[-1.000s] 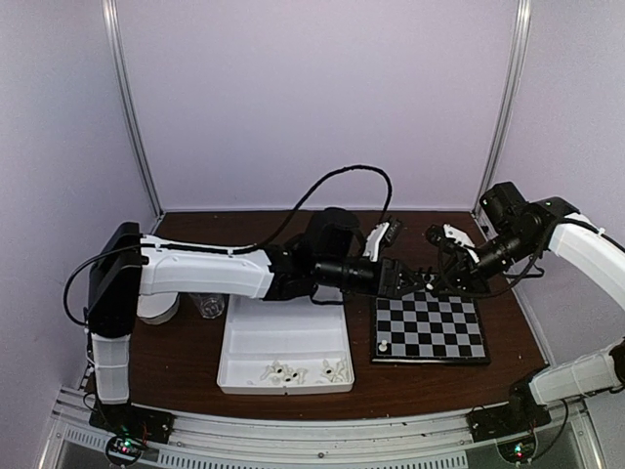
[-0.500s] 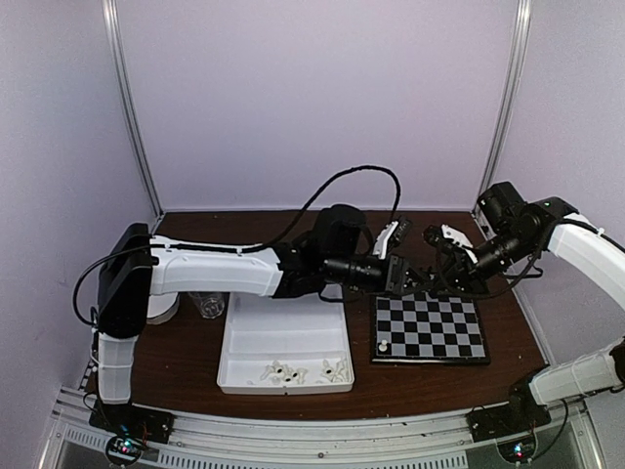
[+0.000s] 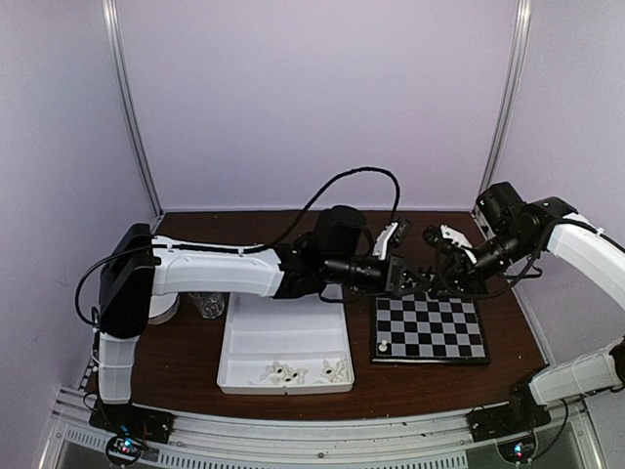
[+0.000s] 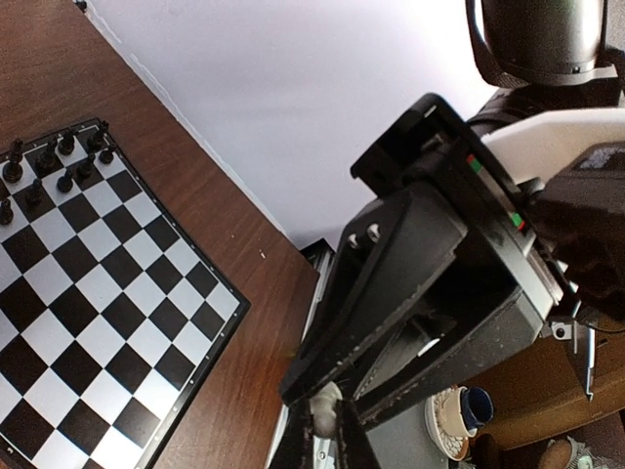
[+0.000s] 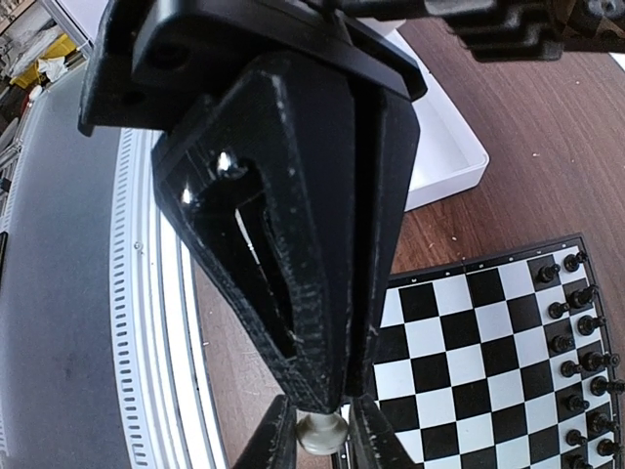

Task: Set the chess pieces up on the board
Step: Pass from the right arm to the left, then place the pawn on a2.

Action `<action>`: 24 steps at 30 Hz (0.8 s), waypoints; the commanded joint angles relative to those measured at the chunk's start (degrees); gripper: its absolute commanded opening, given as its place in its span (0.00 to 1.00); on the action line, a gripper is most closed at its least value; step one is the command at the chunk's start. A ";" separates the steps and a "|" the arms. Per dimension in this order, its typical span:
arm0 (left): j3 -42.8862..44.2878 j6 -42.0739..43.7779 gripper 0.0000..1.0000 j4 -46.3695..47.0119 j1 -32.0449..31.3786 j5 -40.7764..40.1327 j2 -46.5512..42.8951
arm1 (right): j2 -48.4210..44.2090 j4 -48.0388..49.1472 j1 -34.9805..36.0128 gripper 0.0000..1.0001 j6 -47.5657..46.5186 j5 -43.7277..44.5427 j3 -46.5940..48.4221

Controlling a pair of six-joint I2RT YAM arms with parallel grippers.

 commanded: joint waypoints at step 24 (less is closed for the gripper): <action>31.88 38.27 0.03 -53.09 0.39 -21.09 16.43 | -10.41 9.77 -11.57 0.53 9.86 15.24 -14.12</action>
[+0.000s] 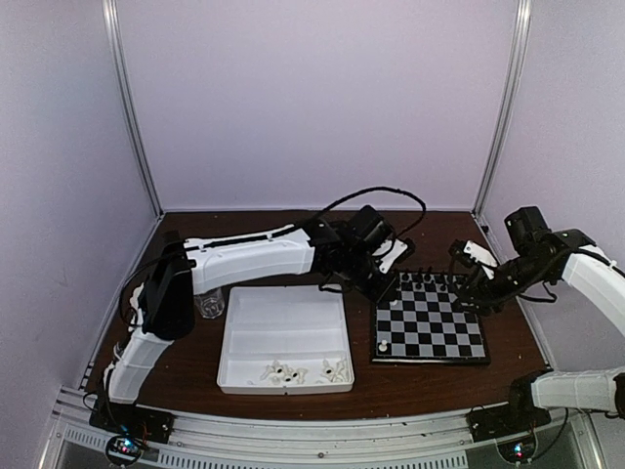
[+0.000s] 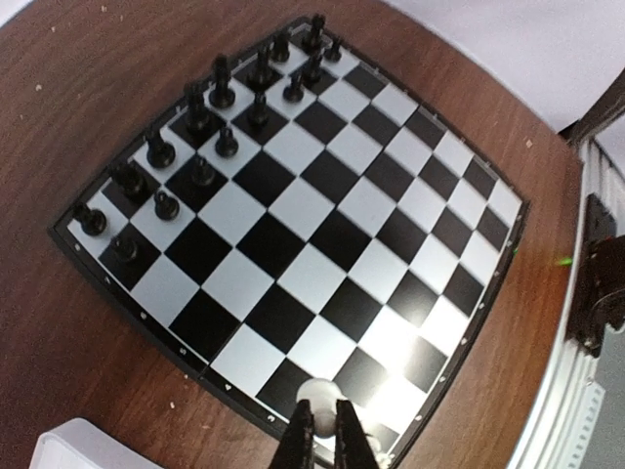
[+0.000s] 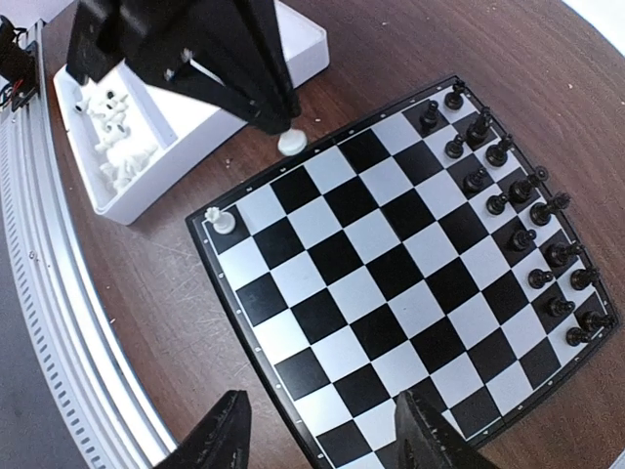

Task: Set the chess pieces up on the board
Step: Place the pawn on a2.

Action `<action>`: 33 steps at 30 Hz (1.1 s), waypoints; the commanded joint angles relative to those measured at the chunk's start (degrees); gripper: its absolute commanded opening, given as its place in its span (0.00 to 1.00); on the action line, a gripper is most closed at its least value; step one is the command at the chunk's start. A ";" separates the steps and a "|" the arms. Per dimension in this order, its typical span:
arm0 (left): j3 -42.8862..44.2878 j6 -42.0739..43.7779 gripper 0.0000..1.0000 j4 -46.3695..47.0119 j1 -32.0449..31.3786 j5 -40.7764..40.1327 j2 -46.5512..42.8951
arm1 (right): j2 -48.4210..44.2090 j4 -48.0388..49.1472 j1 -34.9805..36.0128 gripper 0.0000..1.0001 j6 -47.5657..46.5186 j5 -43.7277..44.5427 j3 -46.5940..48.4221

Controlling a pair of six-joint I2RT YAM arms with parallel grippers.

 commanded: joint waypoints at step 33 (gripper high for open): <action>5.39 4.58 0.03 -10.43 -2.80 0.29 8.72 | 3.23 4.06 -0.40 0.54 2.11 3.15 -0.55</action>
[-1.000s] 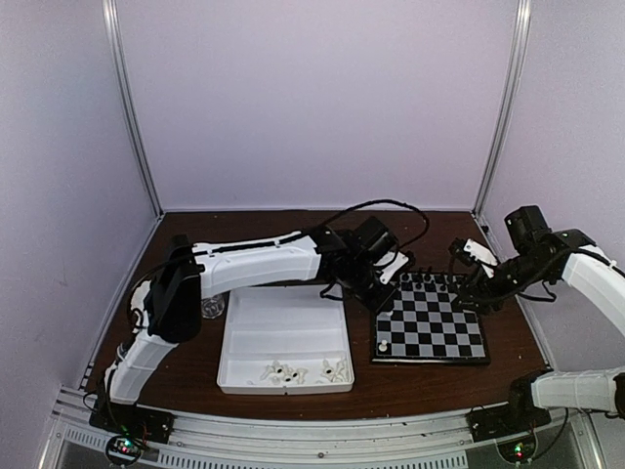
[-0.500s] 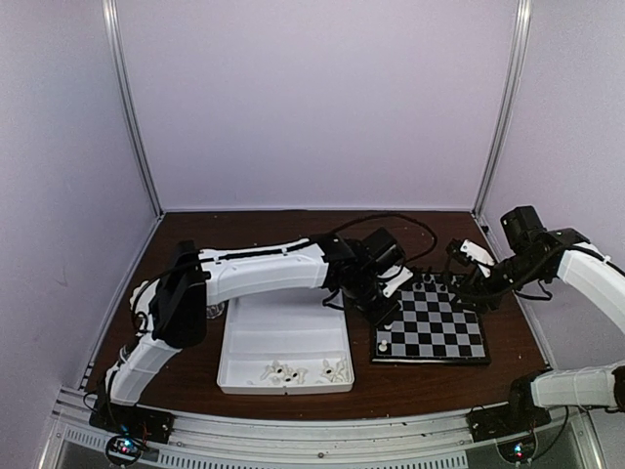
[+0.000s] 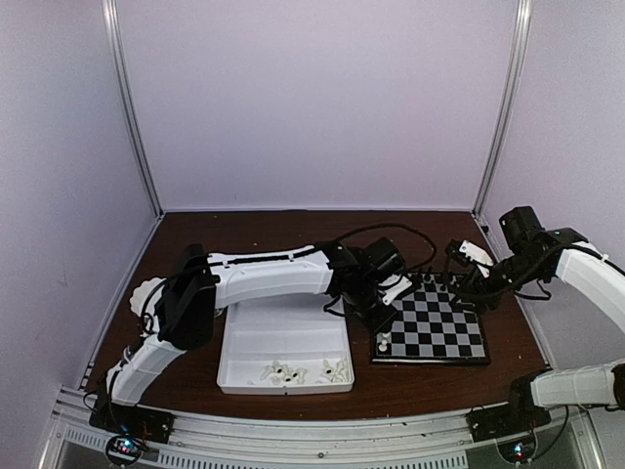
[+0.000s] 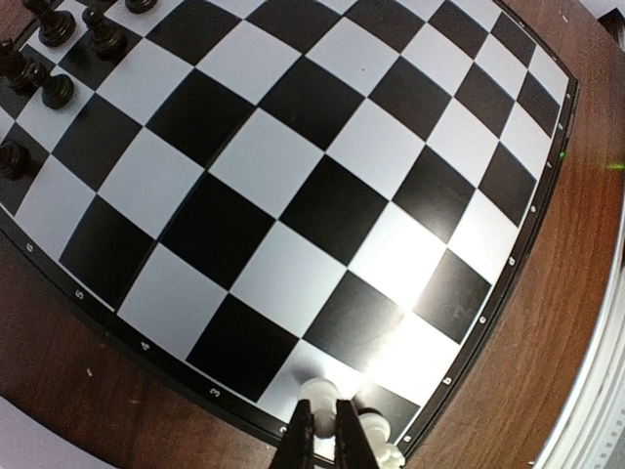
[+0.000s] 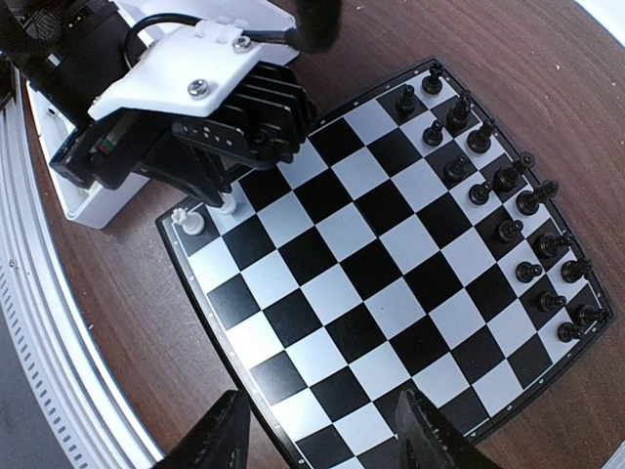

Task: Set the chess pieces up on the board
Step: Place the pawn on a2.

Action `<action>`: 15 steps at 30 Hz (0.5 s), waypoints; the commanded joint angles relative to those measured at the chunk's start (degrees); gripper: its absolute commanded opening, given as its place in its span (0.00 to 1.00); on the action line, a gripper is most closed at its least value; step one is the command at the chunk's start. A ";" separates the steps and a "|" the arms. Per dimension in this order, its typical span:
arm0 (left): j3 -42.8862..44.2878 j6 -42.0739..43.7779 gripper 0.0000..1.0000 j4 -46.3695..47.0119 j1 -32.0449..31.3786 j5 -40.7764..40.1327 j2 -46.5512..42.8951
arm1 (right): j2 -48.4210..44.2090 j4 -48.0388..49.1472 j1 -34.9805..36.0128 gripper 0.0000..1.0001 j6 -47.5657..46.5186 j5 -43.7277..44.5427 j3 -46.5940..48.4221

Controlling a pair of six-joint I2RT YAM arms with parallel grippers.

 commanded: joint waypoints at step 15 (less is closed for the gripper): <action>1.78 0.53 0.06 -0.98 -0.05 0.85 1.72 | 0.06 0.26 -0.38 0.54 0.31 -0.27 -0.31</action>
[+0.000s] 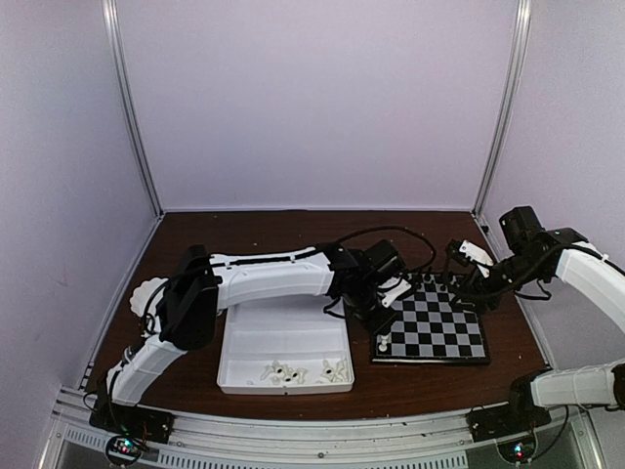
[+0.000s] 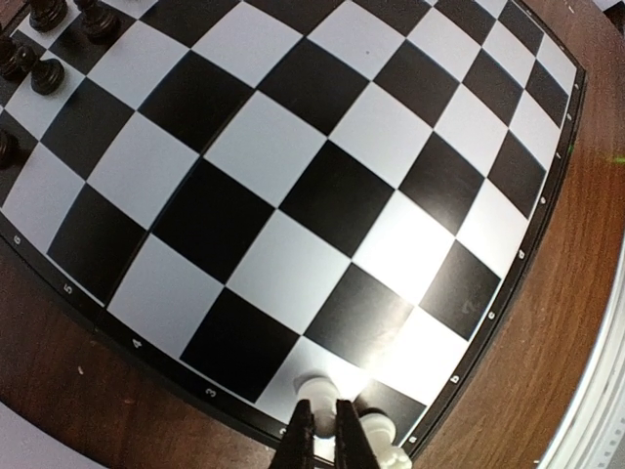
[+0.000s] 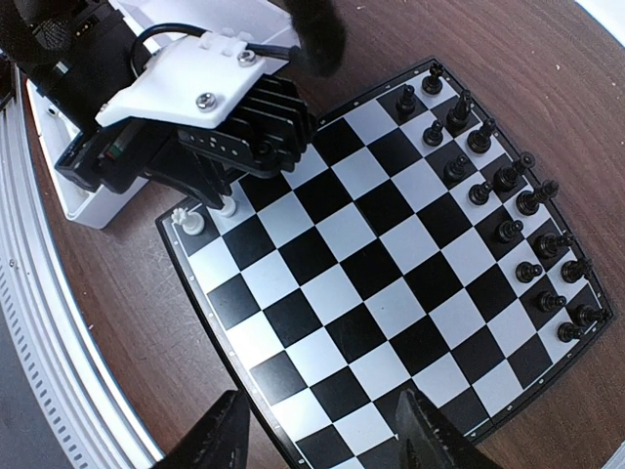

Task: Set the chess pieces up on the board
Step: Place the pawn on a2, then pick up the king from the storage box.

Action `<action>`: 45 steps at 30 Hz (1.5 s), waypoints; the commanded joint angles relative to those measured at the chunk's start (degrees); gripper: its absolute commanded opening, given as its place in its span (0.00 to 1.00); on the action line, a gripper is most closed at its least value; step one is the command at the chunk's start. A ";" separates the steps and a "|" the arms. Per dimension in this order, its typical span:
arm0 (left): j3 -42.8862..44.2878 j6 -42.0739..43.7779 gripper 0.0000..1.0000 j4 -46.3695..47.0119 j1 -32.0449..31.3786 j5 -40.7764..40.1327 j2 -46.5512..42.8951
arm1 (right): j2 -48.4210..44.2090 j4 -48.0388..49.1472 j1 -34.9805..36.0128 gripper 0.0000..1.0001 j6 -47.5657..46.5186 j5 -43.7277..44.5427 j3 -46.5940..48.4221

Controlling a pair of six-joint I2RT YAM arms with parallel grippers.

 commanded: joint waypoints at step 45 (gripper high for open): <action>-68.99 -19.76 0.35 13.88 12.70 -27.67 -72.90 | 50.63 1.22 52.69 0.46 -18.19 13.32 42.40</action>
